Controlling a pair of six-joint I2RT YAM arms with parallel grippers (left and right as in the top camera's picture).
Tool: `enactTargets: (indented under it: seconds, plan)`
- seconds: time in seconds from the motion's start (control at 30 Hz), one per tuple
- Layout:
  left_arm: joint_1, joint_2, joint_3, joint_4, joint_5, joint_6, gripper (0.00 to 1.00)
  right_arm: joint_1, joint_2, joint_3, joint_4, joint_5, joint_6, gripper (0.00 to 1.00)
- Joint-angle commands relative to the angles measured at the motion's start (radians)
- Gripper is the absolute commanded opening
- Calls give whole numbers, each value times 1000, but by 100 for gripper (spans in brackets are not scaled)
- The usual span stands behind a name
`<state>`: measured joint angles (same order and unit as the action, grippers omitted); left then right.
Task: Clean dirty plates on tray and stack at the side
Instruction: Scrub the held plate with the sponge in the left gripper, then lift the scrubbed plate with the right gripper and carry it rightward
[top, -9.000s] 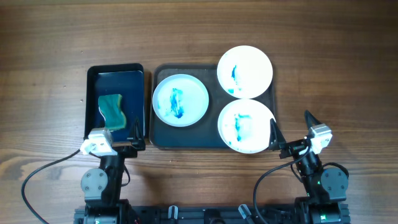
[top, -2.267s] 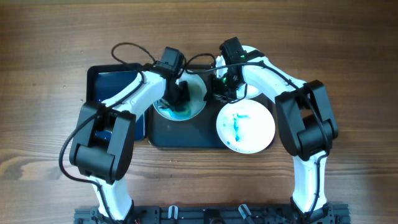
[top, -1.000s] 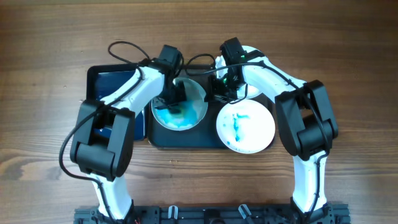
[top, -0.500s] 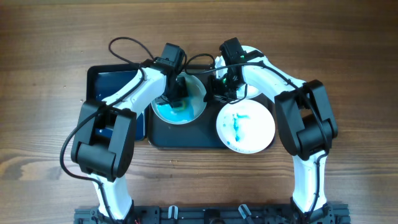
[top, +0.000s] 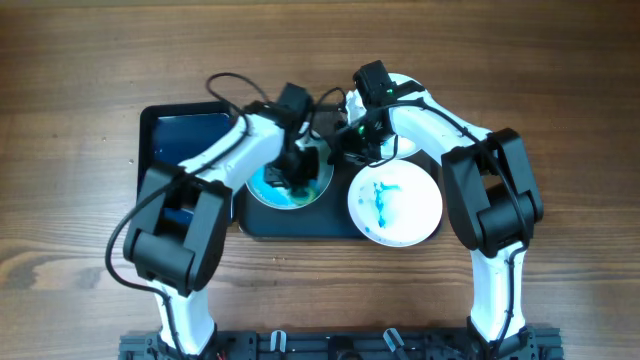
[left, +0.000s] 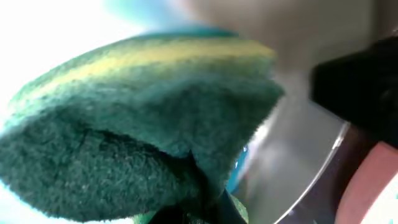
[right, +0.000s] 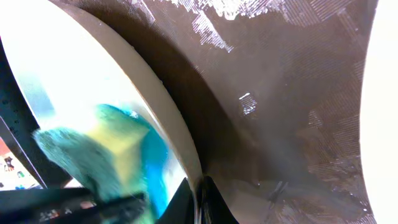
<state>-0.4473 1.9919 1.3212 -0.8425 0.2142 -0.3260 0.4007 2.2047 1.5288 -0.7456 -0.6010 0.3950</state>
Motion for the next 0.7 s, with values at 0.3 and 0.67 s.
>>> enactTargets:
  seconds: [0.3, 0.67]
  plan:
    - [39, 12, 44, 54, -581, -267, 4, -1, 36, 1, 1, 34, 5, 4]
    - [231, -62, 332, -267, -292, -163, 4, 3, 36, 1, 2, 43, 4, 4]
